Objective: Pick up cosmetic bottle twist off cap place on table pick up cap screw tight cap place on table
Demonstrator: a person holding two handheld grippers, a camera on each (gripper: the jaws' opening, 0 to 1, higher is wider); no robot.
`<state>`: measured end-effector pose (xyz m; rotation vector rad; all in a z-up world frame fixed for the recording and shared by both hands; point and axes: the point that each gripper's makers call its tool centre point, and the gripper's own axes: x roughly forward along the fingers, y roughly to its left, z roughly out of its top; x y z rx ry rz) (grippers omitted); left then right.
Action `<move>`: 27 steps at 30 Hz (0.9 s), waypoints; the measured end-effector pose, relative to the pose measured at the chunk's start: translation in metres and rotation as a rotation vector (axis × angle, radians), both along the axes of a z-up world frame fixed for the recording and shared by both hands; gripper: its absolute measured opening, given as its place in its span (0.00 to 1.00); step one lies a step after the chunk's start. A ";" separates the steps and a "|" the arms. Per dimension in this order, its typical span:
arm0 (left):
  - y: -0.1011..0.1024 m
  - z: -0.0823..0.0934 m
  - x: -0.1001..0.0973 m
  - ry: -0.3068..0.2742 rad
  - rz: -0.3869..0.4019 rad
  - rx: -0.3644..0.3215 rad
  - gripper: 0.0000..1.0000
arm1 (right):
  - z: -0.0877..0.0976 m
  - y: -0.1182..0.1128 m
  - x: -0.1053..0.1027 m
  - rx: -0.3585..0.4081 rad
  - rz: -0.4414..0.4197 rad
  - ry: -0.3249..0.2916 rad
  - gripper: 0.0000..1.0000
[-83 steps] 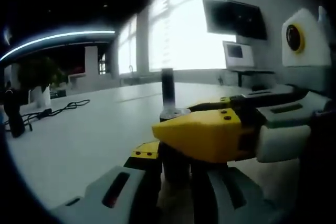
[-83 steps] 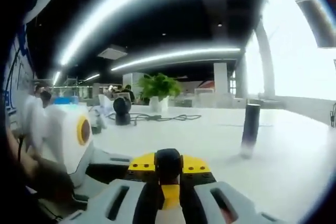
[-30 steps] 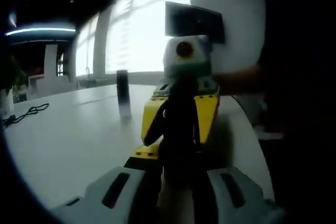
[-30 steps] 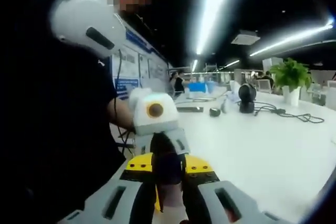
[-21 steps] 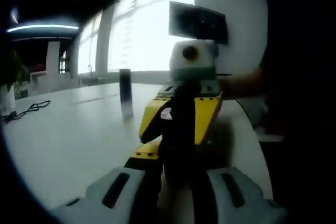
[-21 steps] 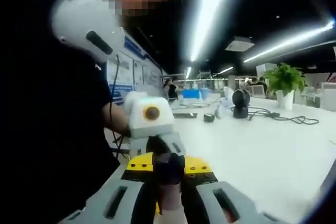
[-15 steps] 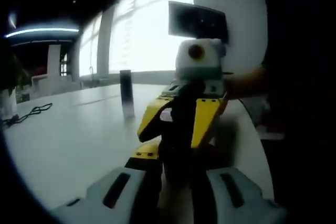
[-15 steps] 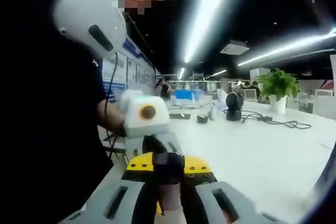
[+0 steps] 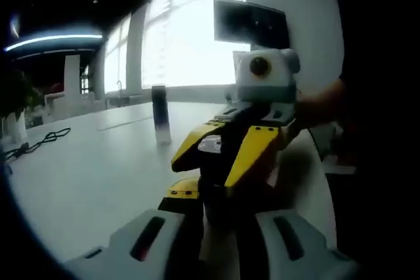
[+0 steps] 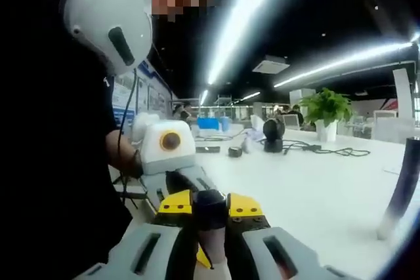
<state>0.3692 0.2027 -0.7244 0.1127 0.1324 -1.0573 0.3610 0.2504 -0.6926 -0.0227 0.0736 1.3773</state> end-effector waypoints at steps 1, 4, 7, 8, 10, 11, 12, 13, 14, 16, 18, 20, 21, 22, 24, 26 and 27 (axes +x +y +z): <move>0.002 0.000 0.003 0.002 0.022 0.005 0.06 | 0.000 0.001 0.000 -0.001 -0.027 -0.010 0.08; 0.002 0.000 0.001 0.002 0.027 0.004 0.06 | 0.000 0.001 0.001 0.003 -0.045 -0.006 0.08; 0.004 0.000 0.003 0.012 0.043 0.000 0.06 | 0.001 0.001 0.004 0.008 -0.103 -0.017 0.08; 0.005 0.001 0.004 0.005 0.051 0.005 0.06 | 0.002 0.005 0.002 0.003 -0.117 -0.014 0.08; 0.005 0.001 0.004 0.006 0.053 0.004 0.06 | 0.003 0.008 0.003 -0.005 -0.154 -0.036 0.08; 0.006 0.001 0.005 -0.005 0.058 0.008 0.06 | 0.004 0.009 0.001 -0.008 -0.146 -0.031 0.08; 0.006 0.001 0.005 -0.004 0.057 0.006 0.06 | 0.004 0.009 0.002 -0.026 -0.168 -0.061 0.08; 0.006 0.001 0.005 -0.008 0.066 0.011 0.06 | 0.004 0.012 -0.001 -0.025 -0.172 -0.060 0.08; 0.007 0.002 0.004 -0.007 0.057 0.006 0.06 | 0.004 0.009 0.000 -0.024 -0.171 -0.057 0.08; 0.005 0.002 0.003 -0.024 0.045 0.011 0.06 | 0.004 0.006 -0.001 -0.024 -0.170 -0.073 0.09; 0.004 0.001 0.002 -0.006 0.032 0.003 0.08 | 0.004 0.003 0.001 -0.016 -0.167 -0.050 0.11; 0.003 0.001 0.001 -0.009 0.007 0.003 0.09 | 0.004 0.003 -0.001 -0.015 -0.145 -0.056 0.11; 0.002 0.001 0.000 -0.020 0.001 0.000 0.09 | 0.004 0.004 -0.002 -0.014 -0.131 -0.046 0.12; 0.003 0.001 0.000 -0.021 -0.007 0.000 0.09 | 0.004 0.004 -0.003 -0.016 -0.112 -0.046 0.12; 0.002 0.001 -0.001 -0.020 -0.015 -0.001 0.09 | 0.004 0.006 -0.005 -0.011 -0.086 -0.016 0.13; 0.000 0.001 -0.004 -0.027 -0.040 0.000 0.10 | 0.003 0.006 -0.007 -0.017 -0.047 -0.013 0.14; -0.001 0.002 -0.005 -0.041 -0.053 0.005 0.10 | 0.001 0.007 -0.010 -0.025 -0.020 -0.007 0.17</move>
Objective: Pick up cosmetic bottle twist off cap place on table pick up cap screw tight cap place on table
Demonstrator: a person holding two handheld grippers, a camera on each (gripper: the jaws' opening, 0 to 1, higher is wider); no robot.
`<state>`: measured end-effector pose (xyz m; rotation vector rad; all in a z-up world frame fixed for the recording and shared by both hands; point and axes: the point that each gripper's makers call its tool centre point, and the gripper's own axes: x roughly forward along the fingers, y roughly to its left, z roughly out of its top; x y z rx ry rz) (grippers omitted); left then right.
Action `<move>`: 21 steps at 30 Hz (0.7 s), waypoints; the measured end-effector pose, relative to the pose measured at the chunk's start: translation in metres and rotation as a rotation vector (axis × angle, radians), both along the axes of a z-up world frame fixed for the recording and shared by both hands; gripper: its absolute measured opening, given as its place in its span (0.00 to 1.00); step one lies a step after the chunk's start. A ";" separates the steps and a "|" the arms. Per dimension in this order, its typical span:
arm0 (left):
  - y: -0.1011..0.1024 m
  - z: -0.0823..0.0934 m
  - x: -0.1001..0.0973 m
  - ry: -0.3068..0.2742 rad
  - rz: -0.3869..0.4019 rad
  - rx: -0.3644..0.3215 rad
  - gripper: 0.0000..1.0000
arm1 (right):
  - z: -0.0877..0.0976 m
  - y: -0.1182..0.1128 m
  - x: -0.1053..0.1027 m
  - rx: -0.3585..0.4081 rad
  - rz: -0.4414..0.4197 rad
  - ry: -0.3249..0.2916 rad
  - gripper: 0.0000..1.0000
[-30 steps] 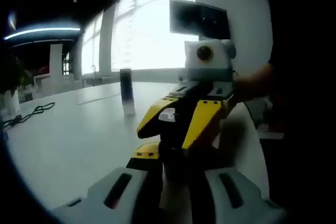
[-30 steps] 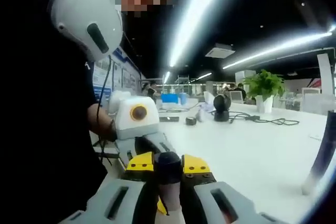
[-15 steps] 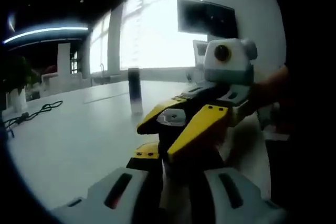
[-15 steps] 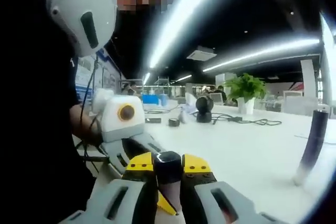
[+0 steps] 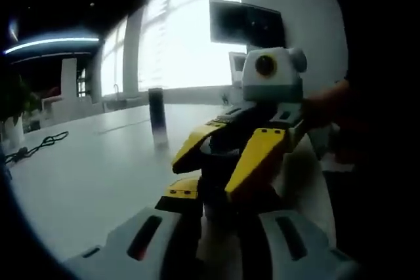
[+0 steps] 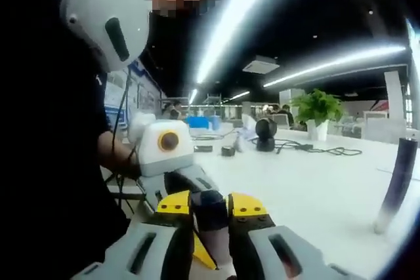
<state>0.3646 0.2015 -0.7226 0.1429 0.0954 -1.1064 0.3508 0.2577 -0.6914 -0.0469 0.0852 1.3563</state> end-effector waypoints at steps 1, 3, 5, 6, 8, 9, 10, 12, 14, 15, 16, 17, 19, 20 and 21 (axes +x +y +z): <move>0.000 0.000 -0.001 0.001 -0.004 0.000 0.10 | -0.001 0.001 -0.001 -0.014 0.025 -0.022 0.24; -0.001 -0.001 -0.001 0.027 -0.022 -0.006 0.10 | -0.001 0.008 -0.011 -0.024 0.093 0.003 0.29; 0.000 -0.001 -0.003 0.035 -0.041 -0.008 0.10 | 0.000 0.013 -0.012 -0.057 0.133 -0.039 0.25; 0.000 0.000 -0.005 0.045 -0.056 -0.013 0.10 | 0.001 0.014 -0.013 -0.056 0.146 -0.031 0.24; -0.001 0.005 -0.009 0.061 -0.087 -0.044 0.10 | 0.006 0.018 -0.014 -0.052 0.175 -0.013 0.23; -0.001 0.008 -0.010 0.064 -0.096 -0.062 0.10 | 0.009 0.018 -0.012 -0.045 0.176 -0.020 0.20; 0.000 0.009 -0.010 0.067 -0.097 -0.069 0.10 | 0.014 0.020 -0.013 -0.023 0.191 0.010 0.16; 0.000 0.011 -0.011 0.073 -0.102 -0.080 0.10 | 0.019 0.017 -0.010 -0.001 0.195 0.024 0.14; -0.001 0.012 -0.011 0.071 -0.106 -0.086 0.10 | 0.019 0.019 -0.012 -0.017 0.211 0.023 0.14; -0.001 0.012 -0.011 0.075 -0.109 -0.085 0.10 | 0.017 0.018 -0.012 -0.029 0.220 0.008 0.13; -0.001 0.012 -0.012 0.073 -0.113 -0.082 0.10 | 0.017 0.019 -0.014 -0.041 0.228 0.004 0.13; -0.001 0.012 -0.012 0.072 -0.117 -0.081 0.10 | 0.017 0.022 -0.016 -0.048 0.233 -0.002 0.13; -0.001 0.013 -0.013 0.069 -0.117 -0.084 0.10 | 0.019 0.027 -0.017 -0.053 0.233 -0.008 0.14; -0.001 0.014 -0.013 0.070 -0.117 -0.085 0.10 | 0.020 0.029 -0.017 -0.056 0.229 -0.007 0.14; -0.002 0.015 -0.012 0.070 -0.112 -0.083 0.10 | 0.021 0.030 -0.016 -0.059 0.222 -0.009 0.14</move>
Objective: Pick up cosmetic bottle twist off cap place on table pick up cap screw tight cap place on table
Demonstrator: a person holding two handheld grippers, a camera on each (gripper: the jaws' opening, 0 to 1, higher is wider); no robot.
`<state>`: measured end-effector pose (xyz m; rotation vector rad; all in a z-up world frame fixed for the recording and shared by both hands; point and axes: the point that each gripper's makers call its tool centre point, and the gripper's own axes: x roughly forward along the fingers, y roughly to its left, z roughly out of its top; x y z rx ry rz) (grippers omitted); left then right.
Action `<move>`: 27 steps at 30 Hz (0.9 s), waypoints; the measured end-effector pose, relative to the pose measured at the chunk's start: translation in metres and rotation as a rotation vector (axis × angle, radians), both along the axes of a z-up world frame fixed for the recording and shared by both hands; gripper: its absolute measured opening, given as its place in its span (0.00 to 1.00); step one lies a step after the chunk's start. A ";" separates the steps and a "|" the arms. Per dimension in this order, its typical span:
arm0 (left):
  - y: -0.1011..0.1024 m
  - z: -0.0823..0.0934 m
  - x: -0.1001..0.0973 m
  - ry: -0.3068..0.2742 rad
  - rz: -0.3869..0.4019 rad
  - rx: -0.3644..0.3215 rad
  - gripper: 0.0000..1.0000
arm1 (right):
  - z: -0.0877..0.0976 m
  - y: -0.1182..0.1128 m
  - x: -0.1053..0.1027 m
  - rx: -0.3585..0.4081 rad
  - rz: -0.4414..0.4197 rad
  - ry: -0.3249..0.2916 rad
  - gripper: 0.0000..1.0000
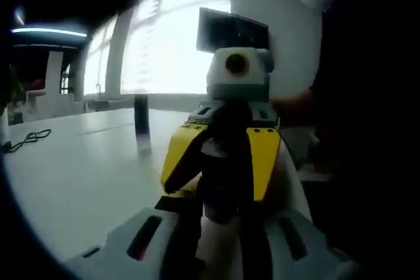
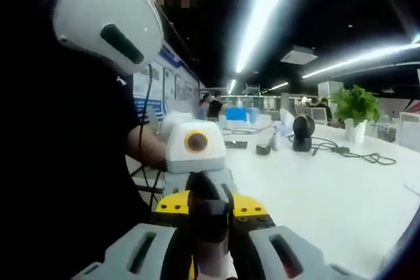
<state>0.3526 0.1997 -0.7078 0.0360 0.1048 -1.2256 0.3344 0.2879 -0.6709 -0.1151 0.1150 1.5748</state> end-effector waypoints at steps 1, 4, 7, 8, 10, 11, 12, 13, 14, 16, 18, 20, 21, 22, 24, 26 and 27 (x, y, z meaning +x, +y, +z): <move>0.000 0.000 0.001 -0.006 0.009 0.008 0.10 | -0.001 0.002 0.001 -0.011 -0.013 -0.006 0.14; 0.001 0.002 0.001 -0.015 0.005 0.008 0.10 | 0.001 0.000 0.000 -0.009 -0.014 -0.027 0.13; 0.001 0.010 -0.004 -0.009 -0.017 -0.024 0.10 | 0.012 -0.004 -0.003 0.037 0.003 -0.008 0.13; 0.001 0.015 -0.006 -0.015 -0.031 -0.039 0.10 | 0.018 -0.004 -0.005 0.051 0.016 -0.003 0.13; -0.001 0.027 -0.014 -0.009 -0.081 -0.089 0.10 | 0.027 -0.009 -0.011 0.090 0.050 0.027 0.13; -0.001 0.031 -0.017 -0.002 -0.099 -0.100 0.10 | 0.031 -0.011 -0.013 0.105 0.068 0.036 0.13; 0.000 0.034 -0.018 -0.001 -0.103 -0.106 0.10 | 0.033 -0.013 -0.012 0.111 0.070 0.037 0.13; -0.001 0.037 -0.019 0.000 -0.117 -0.114 0.10 | 0.036 -0.014 -0.014 0.121 0.080 0.045 0.13; -0.001 0.039 -0.021 0.004 -0.129 -0.116 0.10 | 0.037 -0.015 -0.015 0.124 0.090 0.044 0.13; -0.001 0.040 -0.023 -0.004 -0.138 -0.111 0.10 | 0.037 -0.014 -0.017 0.126 0.100 0.038 0.13; -0.001 0.040 -0.026 0.001 -0.159 -0.112 0.09 | 0.038 -0.014 -0.021 0.128 0.125 0.041 0.13; -0.001 0.041 -0.027 0.028 -0.152 -0.108 0.09 | 0.037 -0.013 -0.021 0.124 0.119 0.055 0.13; 0.000 0.042 -0.028 0.038 -0.149 -0.110 0.08 | 0.038 -0.014 -0.021 0.127 0.115 0.063 0.13; 0.001 0.043 -0.026 0.047 -0.125 -0.106 0.08 | 0.038 -0.013 -0.018 0.123 0.082 0.069 0.13; 0.001 0.046 -0.030 0.046 -0.123 -0.101 0.06 | 0.041 -0.013 -0.021 0.119 0.071 0.079 0.13; 0.002 0.052 -0.031 0.030 -0.105 -0.102 0.05 | 0.046 -0.013 -0.022 0.131 0.060 0.078 0.12; 0.002 0.055 -0.032 0.018 -0.095 -0.099 0.05 | 0.048 -0.013 -0.023 0.137 0.058 0.066 0.12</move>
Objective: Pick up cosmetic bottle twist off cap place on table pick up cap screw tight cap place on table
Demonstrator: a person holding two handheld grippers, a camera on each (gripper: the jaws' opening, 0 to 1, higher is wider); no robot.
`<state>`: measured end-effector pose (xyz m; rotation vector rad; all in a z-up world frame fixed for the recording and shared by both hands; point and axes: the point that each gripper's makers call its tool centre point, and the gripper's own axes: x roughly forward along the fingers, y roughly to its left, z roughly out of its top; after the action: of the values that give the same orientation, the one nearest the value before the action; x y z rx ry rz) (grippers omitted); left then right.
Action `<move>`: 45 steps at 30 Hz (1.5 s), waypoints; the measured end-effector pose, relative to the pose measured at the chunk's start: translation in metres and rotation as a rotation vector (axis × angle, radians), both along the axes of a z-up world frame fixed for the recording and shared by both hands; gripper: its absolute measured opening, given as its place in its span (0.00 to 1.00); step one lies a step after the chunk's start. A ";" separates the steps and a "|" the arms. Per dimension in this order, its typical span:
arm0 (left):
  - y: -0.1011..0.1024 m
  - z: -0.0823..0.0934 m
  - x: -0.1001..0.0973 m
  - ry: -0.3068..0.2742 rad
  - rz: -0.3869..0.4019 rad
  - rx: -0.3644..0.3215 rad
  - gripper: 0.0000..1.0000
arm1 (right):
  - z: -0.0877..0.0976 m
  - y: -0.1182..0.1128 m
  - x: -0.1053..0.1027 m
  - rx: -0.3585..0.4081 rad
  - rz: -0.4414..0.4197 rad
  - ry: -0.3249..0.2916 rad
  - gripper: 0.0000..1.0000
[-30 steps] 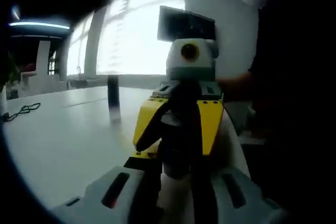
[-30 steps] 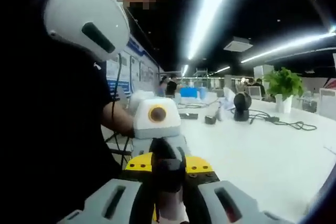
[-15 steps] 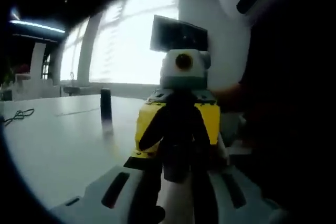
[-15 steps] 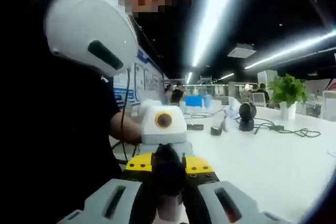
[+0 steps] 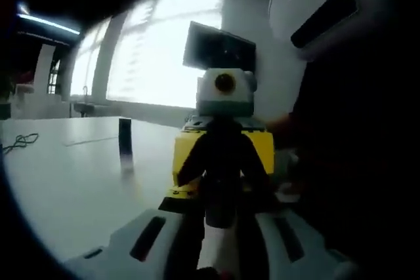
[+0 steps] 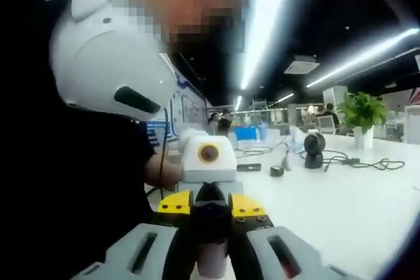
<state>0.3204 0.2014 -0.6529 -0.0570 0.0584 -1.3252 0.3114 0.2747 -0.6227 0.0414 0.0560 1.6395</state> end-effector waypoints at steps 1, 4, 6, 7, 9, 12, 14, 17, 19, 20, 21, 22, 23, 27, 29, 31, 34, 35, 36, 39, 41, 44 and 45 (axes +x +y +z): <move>0.000 0.003 -0.001 -0.005 0.003 0.003 0.05 | 0.002 0.001 -0.001 0.006 -0.004 -0.010 0.12; 0.002 0.002 0.006 -0.041 0.056 0.047 0.04 | 0.003 0.001 0.005 -0.008 -0.049 -0.056 0.12; 0.003 0.000 0.009 -0.051 0.078 0.068 0.04 | 0.000 0.002 0.006 -0.018 -0.077 -0.068 0.12; 0.002 0.000 0.008 -0.048 0.077 0.066 0.04 | -0.001 0.002 0.008 -0.017 -0.091 -0.062 0.11; 0.003 -0.001 0.011 -0.039 0.099 0.069 0.04 | -0.002 0.003 0.009 -0.016 -0.108 -0.057 0.11; 0.005 -0.002 0.015 -0.033 0.140 0.077 0.04 | -0.004 0.003 0.012 -0.021 -0.135 -0.054 0.11; 0.004 -0.003 0.016 -0.038 0.153 0.081 0.04 | -0.003 0.003 0.016 -0.010 -0.169 -0.066 0.11; 0.004 -0.005 0.009 -0.027 0.115 0.064 0.04 | -0.005 0.003 0.007 -0.020 -0.121 -0.053 0.12; 0.003 -0.007 0.006 0.023 0.068 0.043 0.05 | -0.006 0.004 0.007 -0.037 -0.122 -0.013 0.13; 0.004 -0.007 0.009 0.005 0.081 0.047 0.05 | -0.007 0.005 0.008 -0.047 -0.115 -0.014 0.13; 0.004 -0.008 0.010 0.008 0.081 0.047 0.06 | -0.009 0.005 0.010 -0.059 -0.115 -0.031 0.13; 0.004 -0.008 0.009 0.009 0.068 0.042 0.06 | -0.008 0.006 0.007 -0.053 -0.099 -0.045 0.13; 0.004 -0.008 0.009 0.007 0.065 0.044 0.06 | -0.009 0.007 0.011 -0.062 -0.111 -0.094 0.13; 0.003 -0.002 0.004 0.010 0.016 0.030 0.07 | -0.004 0.008 0.004 -0.084 -0.063 -0.017 0.13; 0.004 0.002 0.003 0.007 0.006 0.021 0.07 | 0.000 0.010 0.004 -0.092 -0.063 -0.011 0.13; 0.003 0.002 0.001 0.001 -0.009 0.032 0.07 | -0.003 0.012 0.000 -0.127 -0.038 -0.040 0.13; 0.002 0.003 0.001 -0.009 -0.020 0.035 0.07 | -0.003 0.018 -0.002 -0.122 -0.026 -0.087 0.14; 0.001 0.004 0.000 -0.010 -0.021 0.034 0.07 | -0.004 0.019 -0.002 -0.119 -0.027 -0.083 0.18; -0.001 0.005 0.000 -0.014 -0.026 0.037 0.07 | -0.004 0.020 -0.003 -0.118 -0.019 -0.057 0.18; -0.004 0.005 0.001 -0.021 -0.022 0.039 0.07 | -0.004 0.016 -0.001 -0.114 -0.023 -0.053 0.16; -0.003 0.005 0.004 -0.012 -0.013 0.031 0.07 | -0.002 0.013 0.000 -0.108 -0.031 -0.057 0.16; -0.002 0.006 0.005 -0.012 -0.008 0.027 0.07 | -0.002 0.011 0.001 -0.110 -0.040 -0.074 0.14; -0.002 0.006 0.005 -0.012 -0.011 0.028 0.07 | -0.002 0.010 0.002 -0.111 -0.043 -0.068 0.14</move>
<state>0.3256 0.1997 -0.6469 -0.0249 0.0665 -1.3349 0.3132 0.2848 -0.6251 -0.0973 0.0939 1.5916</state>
